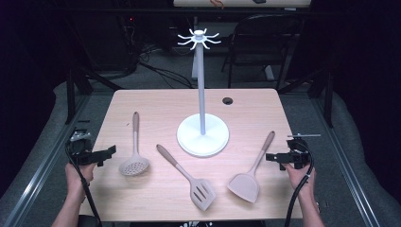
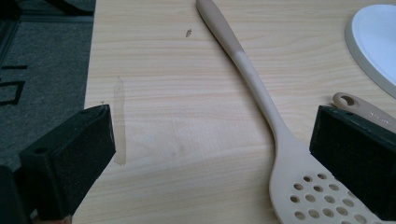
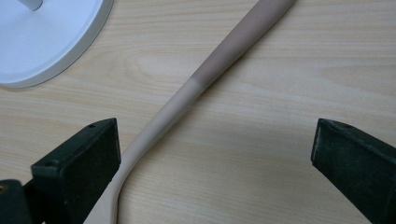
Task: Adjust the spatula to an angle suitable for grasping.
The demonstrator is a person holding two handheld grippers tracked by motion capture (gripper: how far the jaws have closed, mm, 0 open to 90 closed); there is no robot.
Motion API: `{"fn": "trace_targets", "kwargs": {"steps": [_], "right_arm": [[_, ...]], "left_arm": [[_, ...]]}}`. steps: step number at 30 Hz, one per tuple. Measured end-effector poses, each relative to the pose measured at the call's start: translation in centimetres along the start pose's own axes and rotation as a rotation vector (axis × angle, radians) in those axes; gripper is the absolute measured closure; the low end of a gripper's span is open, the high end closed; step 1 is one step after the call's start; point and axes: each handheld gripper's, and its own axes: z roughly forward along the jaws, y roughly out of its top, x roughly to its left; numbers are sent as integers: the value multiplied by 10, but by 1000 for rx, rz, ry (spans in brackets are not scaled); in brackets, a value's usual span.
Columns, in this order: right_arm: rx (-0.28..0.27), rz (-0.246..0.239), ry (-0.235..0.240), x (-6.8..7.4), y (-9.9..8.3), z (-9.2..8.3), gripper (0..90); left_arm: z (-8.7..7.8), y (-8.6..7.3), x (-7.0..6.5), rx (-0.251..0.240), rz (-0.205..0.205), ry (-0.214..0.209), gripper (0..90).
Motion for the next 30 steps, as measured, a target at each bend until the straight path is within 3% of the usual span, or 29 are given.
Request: {"fn": "trace_targets", "kwargs": {"steps": [9,16,24,30], "right_arm": [[29,-16,5,7,1,7,17],[65,-57,7,22,2,13,57],[108,-60,-1,39,3,23,194],[158,-62,-48,54,1,34,368]], "left_arm": [[1,0,1,2,-2,-6,1],[0,0,1,-4,-5,-8,1],[0,1,-1,3,1,-7,1],[0,1,-1,9,8,-6,2]]}}
